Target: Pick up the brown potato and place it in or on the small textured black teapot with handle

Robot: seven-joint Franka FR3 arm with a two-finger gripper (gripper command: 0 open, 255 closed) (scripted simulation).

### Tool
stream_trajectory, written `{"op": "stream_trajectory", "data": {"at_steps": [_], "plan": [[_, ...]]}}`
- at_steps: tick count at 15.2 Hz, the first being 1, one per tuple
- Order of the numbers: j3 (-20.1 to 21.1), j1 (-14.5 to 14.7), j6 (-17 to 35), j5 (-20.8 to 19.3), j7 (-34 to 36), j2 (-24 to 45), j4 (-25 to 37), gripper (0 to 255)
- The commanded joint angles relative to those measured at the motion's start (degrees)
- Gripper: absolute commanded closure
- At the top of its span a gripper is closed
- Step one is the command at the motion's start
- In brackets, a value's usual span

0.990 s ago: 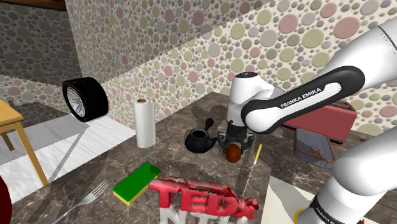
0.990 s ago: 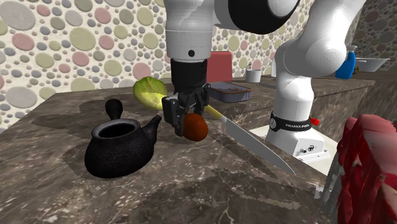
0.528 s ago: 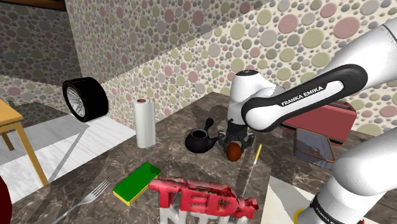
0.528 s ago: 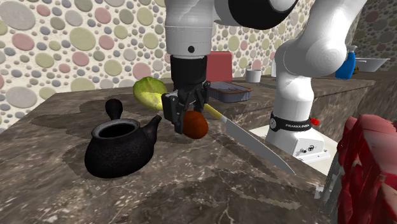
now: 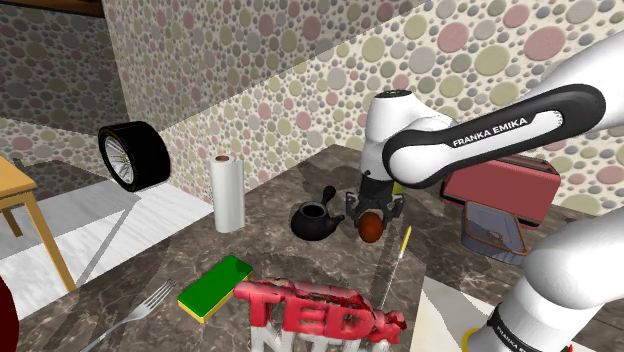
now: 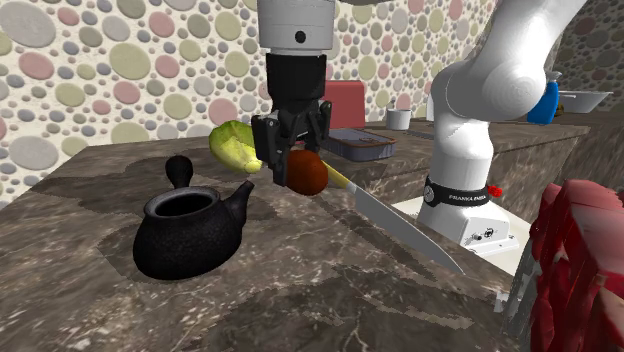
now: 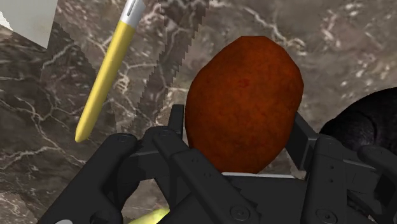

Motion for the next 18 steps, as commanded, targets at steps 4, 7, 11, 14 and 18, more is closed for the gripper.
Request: {"op": "stream_trajectory", "data": {"at_steps": [4, 7, 11, 14, 18], "plan": [[-1.4, 0.4, -4.8, 0.1, -0.9, -2.4, 2.5, 255], [-2.1, 0.5, -7.5, 0.0, -1.3, -3.5, 4.1, 255], [-3.0, 0.5, -10.9, -0.2, -1.8, -4.7, 6.3, 255], [-3.6, 0.5, -13.4, -0.4, -2.1, -5.5, 8.1, 255], [-4.4, 0.4, -16.7, -0.7, -2.4, -6.2, 10.7, 255]]}}
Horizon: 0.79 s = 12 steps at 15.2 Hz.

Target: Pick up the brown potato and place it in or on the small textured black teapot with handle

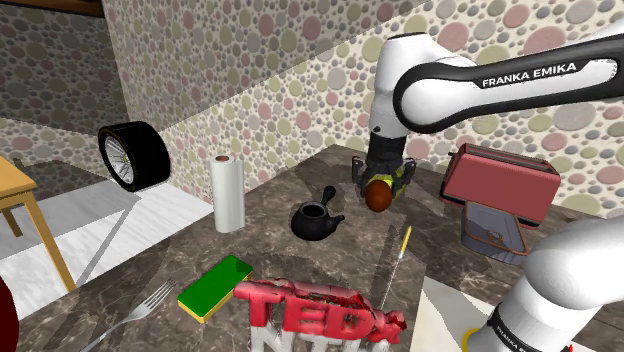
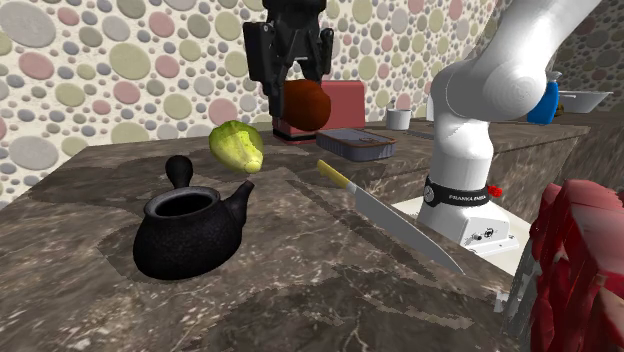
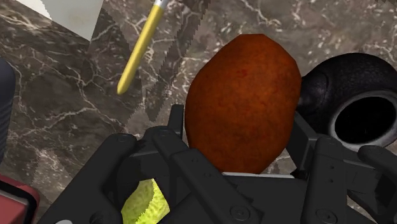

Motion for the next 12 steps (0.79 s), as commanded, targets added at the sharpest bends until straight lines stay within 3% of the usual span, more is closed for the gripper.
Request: {"op": "stream_trajectory", "data": {"at_steps": [1, 5, 12], "plan": [[-0.4, -0.1, -1.5, -0.2, -0.3, -0.3, 1.2, 255], [-1.0, -0.2, -4.3, -0.5, -0.5, -0.7, 3.6, 255], [4.4, -5.3, -2.0, -6.5, 4.5, 17.2, 18.4, 255]]}}
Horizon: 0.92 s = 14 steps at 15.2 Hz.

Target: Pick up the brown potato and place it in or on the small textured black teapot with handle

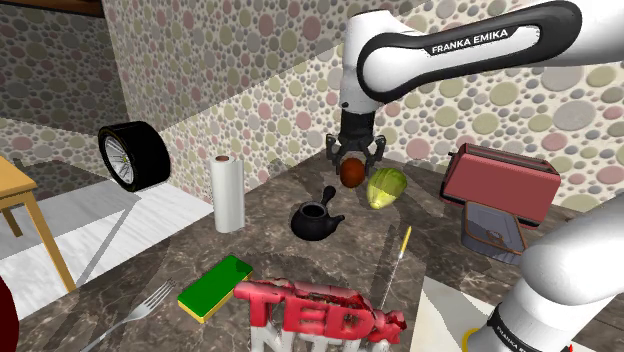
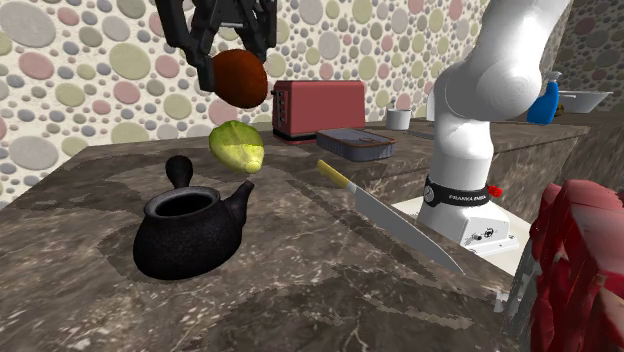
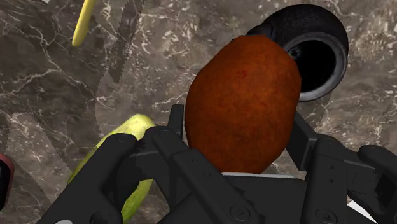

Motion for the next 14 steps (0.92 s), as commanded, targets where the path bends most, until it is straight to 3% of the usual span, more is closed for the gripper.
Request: {"op": "stream_trajectory", "data": {"at_steps": [1, 5, 14], "plan": [[1.6, -1.1, 0.1, -2.2, 1.8, 5.1, 4.4, 255], [4.6, -2.3, -1.4, -8.8, 6.5, 17.2, 15.7, 255], [4.6, -2.0, 5.2, -10.1, 8.0, 18.8, 10.3, 255]]}}
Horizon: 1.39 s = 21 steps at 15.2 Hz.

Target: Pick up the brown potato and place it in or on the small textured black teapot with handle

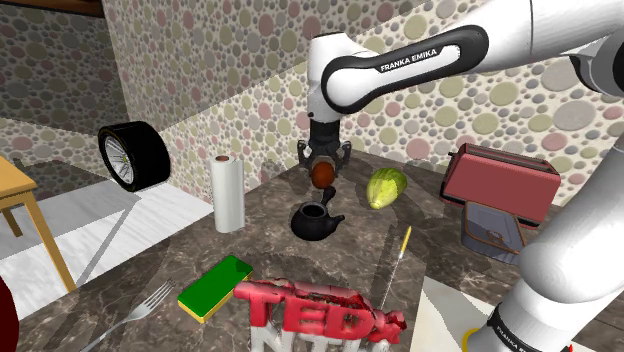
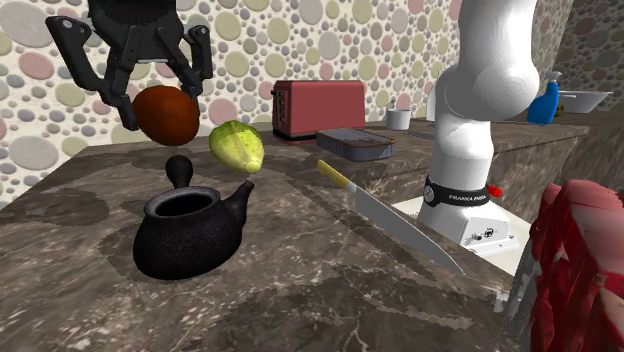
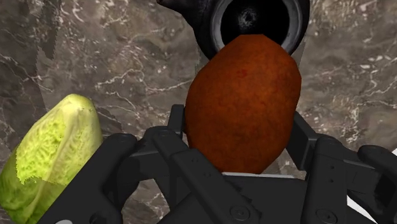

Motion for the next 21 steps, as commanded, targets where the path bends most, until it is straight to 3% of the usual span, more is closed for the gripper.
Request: {"op": "stream_trajectory", "data": {"at_steps": [1, 5, 13, 14, 19, 21], "plan": [[0.0, 0.0, 1.8, -0.3, 0.3, 0.3, -1.5, 255], [0.1, 0.1, 4.6, -1.2, 1.2, 1.4, -3.6, 255], [0.1, 0.1, 4.9, -1.3, 1.3, 1.5, -3.7, 255], [0.1, 0.1, 4.9, -1.3, 1.3, 1.5, -3.7, 0], [0.1, 0.1, 4.9, -1.3, 1.3, 1.5, -3.7, 0], [0.2, 0.2, 1.2, -0.2, 0.6, 0.3, -1.0, 0]]}}
